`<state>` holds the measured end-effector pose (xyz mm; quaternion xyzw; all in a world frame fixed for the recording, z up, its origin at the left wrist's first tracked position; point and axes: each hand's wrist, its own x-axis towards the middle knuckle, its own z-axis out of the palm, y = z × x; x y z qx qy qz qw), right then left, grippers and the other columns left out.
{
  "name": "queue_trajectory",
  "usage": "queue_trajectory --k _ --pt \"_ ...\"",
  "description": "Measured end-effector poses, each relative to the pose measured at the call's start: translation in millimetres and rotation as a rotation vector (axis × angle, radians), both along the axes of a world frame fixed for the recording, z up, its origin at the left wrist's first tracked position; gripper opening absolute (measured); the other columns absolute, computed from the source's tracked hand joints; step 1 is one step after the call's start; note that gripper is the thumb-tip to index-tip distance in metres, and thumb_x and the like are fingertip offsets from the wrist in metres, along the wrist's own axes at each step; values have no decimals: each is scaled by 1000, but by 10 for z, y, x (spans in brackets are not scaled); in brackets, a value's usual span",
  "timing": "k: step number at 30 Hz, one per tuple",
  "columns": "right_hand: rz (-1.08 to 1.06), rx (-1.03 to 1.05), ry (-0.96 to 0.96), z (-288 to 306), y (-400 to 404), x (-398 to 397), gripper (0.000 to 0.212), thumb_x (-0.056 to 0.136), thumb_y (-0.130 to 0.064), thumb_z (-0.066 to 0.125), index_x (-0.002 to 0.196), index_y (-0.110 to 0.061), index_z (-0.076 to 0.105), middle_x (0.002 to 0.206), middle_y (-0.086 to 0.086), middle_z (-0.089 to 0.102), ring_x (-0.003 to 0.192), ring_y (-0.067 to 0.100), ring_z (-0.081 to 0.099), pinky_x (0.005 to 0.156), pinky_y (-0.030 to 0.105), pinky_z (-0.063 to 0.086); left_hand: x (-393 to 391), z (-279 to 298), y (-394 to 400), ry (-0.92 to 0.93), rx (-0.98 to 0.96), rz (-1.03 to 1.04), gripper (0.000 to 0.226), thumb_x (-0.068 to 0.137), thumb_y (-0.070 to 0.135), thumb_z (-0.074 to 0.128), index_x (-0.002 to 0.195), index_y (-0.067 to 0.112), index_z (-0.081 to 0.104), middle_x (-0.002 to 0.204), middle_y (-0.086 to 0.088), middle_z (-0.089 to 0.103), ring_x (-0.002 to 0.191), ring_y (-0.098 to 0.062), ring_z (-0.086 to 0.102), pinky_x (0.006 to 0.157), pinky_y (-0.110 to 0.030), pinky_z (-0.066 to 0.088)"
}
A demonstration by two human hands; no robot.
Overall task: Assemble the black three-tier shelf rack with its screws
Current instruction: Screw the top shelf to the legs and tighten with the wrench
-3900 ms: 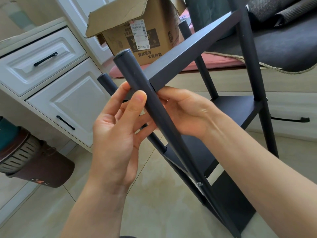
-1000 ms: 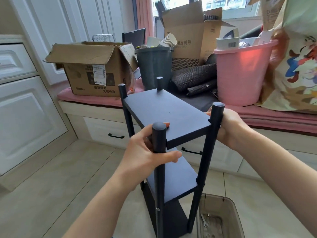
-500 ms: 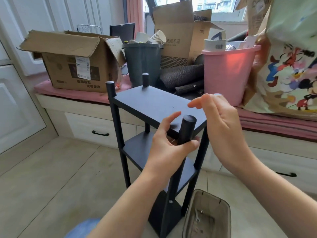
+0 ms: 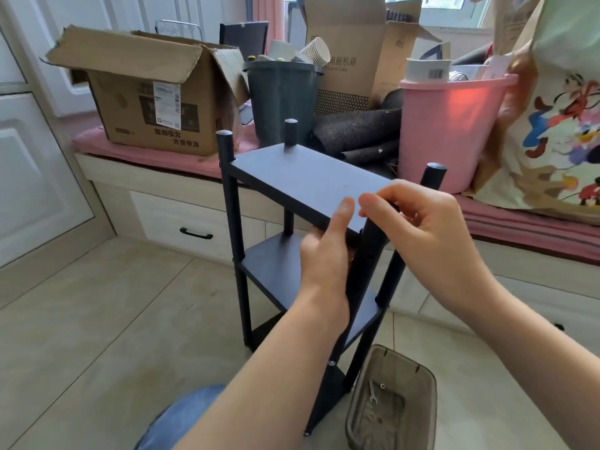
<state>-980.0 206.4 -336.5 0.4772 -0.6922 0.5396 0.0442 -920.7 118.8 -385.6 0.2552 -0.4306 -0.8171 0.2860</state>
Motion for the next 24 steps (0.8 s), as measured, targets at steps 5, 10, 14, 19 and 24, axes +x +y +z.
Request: queue_trajectory --k 5,10,14,19,24 --pt "26 -36 -16 -16 52 -28 18 93 -19 67 80 -8 72 74 8 69 64 15 62 60 17 46 -119 -35 55 -23 -55 59 44 95 39 64 114 0 60 92 -16 74 79 -26 75 72 -42 63" --pt "17 -56 -15 -11 25 -8 19 93 -15 65 79 -4 71 74 9 67 65 19 62 60 19 47 -137 -53 27 15 -54 52 49 98 36 62 119 -9 58 81 -13 69 63 -20 69 58 -30 55" --pt "-43 -53 -1 -22 -31 34 23 94 -13 62 74 -3 68 63 4 60 52 4 47 53 13 36 -100 -53 21 45 -36 47 37 96 32 66 109 -2 57 69 -6 69 57 -19 68 54 -29 55" --pt "-170 -25 125 -50 -146 78 34 95 -17 59 66 -2 58 57 -1 46 54 11 39 56 22 29 -49 -58 10 50 31 17 18 88 29 72 92 13 64 64 2 68 59 -15 67 56 -30 54" --pt "-195 -33 179 -64 -196 47 40 96 -18 58 60 -4 48 53 -2 38 54 13 34 55 25 28 -33 51 -86 34 101 -88 26 85 29 68 100 8 64 65 0 60 51 -12 60 49 -23 49"
